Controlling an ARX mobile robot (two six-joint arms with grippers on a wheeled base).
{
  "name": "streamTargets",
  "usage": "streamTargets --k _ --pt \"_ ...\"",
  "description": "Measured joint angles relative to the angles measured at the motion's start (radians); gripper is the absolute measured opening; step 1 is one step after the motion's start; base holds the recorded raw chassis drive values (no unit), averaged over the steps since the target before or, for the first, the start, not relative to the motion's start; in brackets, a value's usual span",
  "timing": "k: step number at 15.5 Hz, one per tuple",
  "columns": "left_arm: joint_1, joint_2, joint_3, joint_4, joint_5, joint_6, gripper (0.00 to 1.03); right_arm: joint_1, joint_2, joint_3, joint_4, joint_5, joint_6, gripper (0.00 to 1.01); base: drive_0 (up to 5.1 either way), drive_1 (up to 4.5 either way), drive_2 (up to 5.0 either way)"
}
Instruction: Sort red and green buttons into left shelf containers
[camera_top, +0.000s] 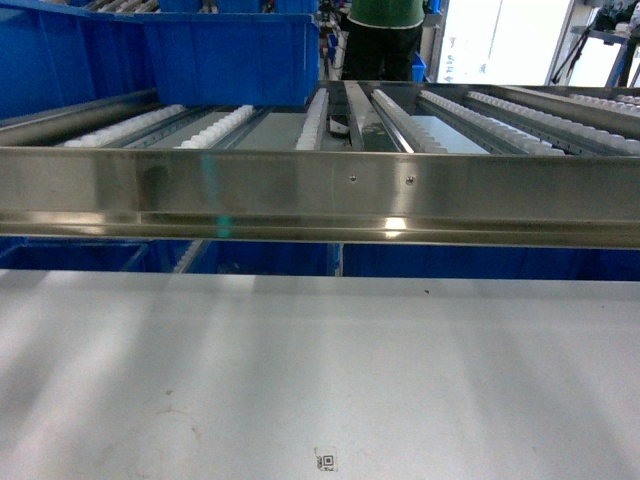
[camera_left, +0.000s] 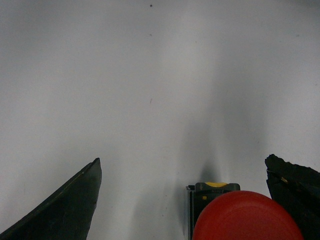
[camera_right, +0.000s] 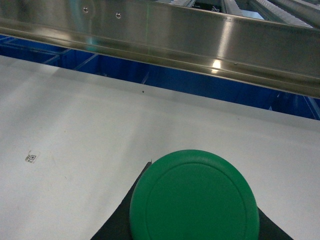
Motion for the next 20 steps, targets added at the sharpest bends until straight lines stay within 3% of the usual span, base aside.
streamTargets --k 2,5,10,13,15,20 --pt "-0.006 0.026 0.000 0.000 0.004 0.000 0.98 0.000 0.000 0.000 0.000 0.000 0.000 0.26 0.0 0.00 0.0" --pt "-0.063 0.043 0.013 -0.011 -0.007 -0.016 0.98 0.000 0.000 0.000 0.000 0.000 0.000 0.26 0.0 0.00 0.0" --pt "-0.112 0.049 0.016 -0.046 -0.058 -0.051 0.49 0.000 0.000 0.000 0.000 0.000 0.000 0.26 0.0 0.00 0.0" --pt "-0.112 0.046 0.017 -0.053 -0.062 -0.071 0.27 0.000 0.000 0.000 0.000 0.000 0.000 0.26 0.0 0.00 0.0" --pt "-0.097 -0.014 0.014 -0.043 -0.023 -0.076 0.27 0.000 0.000 0.000 0.000 0.000 0.000 0.26 0.0 0.00 0.0" --pt "-0.075 -0.365 -0.026 0.116 0.043 -0.071 0.27 0.000 0.000 0.000 0.000 0.000 0.000 0.26 0.0 0.00 0.0"
